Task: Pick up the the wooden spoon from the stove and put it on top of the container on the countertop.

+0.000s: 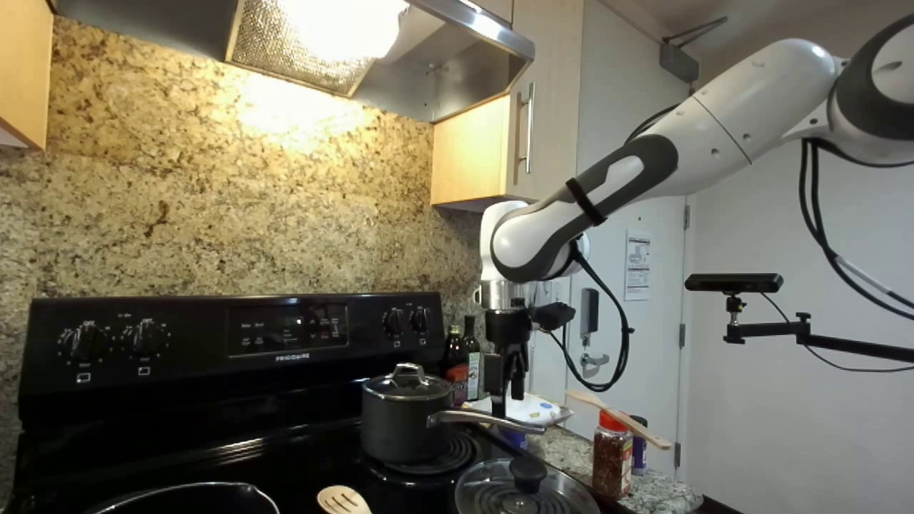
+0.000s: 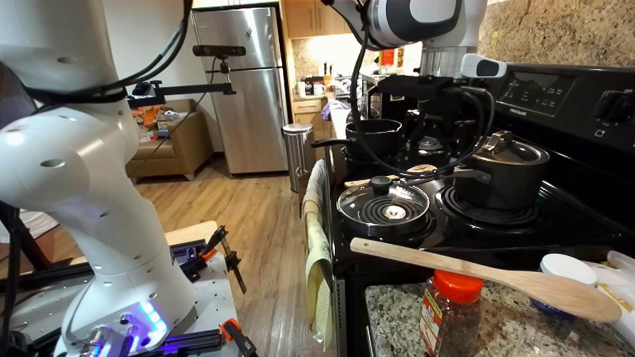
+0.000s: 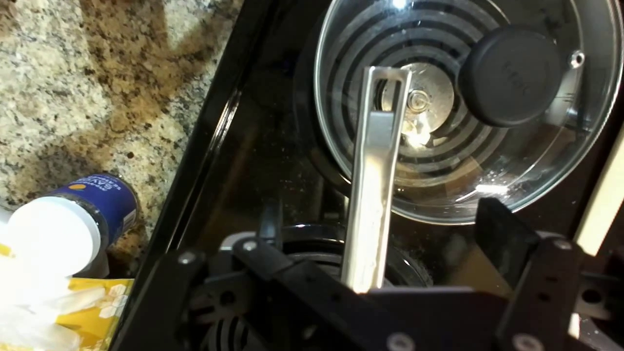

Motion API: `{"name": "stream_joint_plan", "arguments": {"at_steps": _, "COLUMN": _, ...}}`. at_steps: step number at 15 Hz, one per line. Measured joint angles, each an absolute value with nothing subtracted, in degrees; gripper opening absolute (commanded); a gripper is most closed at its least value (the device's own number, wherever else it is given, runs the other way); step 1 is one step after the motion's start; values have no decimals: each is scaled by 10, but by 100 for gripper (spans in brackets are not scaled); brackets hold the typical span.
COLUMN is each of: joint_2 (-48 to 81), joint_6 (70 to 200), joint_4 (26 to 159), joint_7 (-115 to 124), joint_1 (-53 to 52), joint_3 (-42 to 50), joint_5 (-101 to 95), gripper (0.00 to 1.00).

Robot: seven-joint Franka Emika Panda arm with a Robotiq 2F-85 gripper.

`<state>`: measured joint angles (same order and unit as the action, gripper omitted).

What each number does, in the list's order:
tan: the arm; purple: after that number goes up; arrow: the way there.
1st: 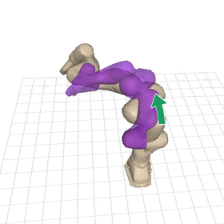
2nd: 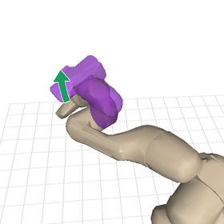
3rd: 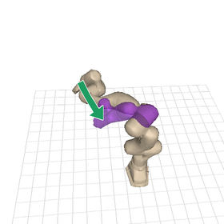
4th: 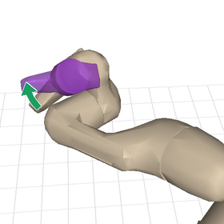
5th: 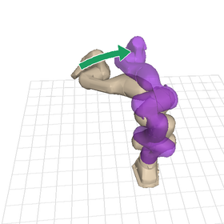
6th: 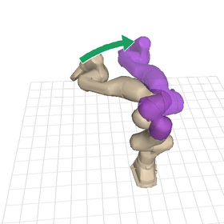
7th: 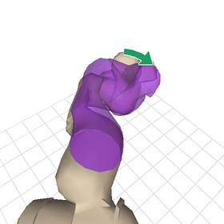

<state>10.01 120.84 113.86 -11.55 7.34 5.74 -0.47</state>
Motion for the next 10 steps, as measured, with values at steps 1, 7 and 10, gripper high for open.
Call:
{"name": "stream_joint_plan", "arguments": {"at_steps": 1, "joint_2": 104, "joint_6": 1208, "joint_4": 1136, "joint_7": -118, "joint_1": 74, "joint_3": 57, "joint_5": -1, "gripper": 100}}
{"name": "stream_joint_plan", "arguments": {"at_steps": 7, "joint_2": 126, "joint_6": 1205, "joint_4": 1114, "joint_7": -121, "joint_1": 74, "joint_3": 57, "joint_5": 7, "gripper": 73}}
{"name": "stream_joint_plan", "arguments": {"at_steps": 10, "joint_2": 130, "joint_6": 1194, "joint_4": 1101, "joint_7": -122, "joint_1": 74, "joint_3": 57, "joint_5": 7, "gripper": 62}}
